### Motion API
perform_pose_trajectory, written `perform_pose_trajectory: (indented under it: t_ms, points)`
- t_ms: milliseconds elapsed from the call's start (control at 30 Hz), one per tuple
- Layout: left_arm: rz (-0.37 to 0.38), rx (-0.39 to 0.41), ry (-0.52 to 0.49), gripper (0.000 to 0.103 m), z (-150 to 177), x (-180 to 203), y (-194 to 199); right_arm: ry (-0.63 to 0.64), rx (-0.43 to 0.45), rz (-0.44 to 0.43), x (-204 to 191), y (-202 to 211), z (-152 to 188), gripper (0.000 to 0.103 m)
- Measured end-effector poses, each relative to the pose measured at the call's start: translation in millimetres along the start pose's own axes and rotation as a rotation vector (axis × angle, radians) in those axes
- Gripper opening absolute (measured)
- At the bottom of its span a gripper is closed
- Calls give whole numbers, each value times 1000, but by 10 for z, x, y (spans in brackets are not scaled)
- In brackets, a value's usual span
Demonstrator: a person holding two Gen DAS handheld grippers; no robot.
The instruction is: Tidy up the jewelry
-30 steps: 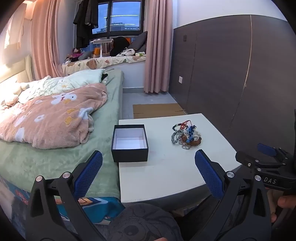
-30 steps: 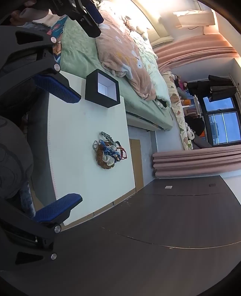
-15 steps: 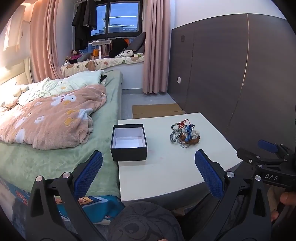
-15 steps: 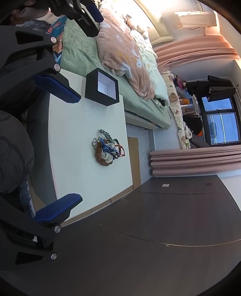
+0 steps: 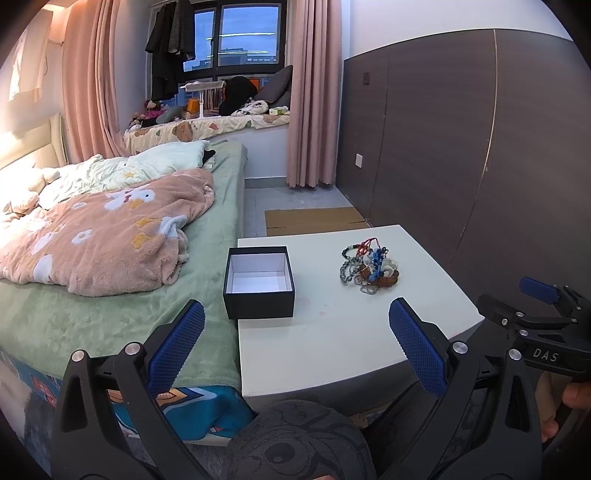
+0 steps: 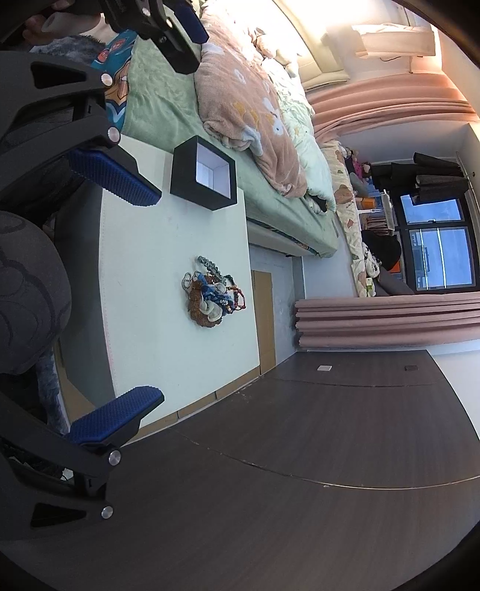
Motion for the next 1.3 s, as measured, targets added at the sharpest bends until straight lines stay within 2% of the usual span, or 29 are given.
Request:
perform_pose_trajectory:
  t_ms: [600, 1300]
  points:
    - [12, 34, -11, 100, -34, -7, 163, 7, 19, 15, -41, 144, 44, 96]
    - [27, 32, -11, 99, -13, 9, 206, 1, 28, 11, -45, 162, 91, 96]
Point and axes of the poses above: each gripper's, at about its wrist camera, not at the fingertips, and y roughly against the way its jaws point, x to its right, z to its underside, the point moved 6 cm from there along -y, roughly the way its jaws point, and after that the axes turned 1 degree about -x, right-handed, at the moved point
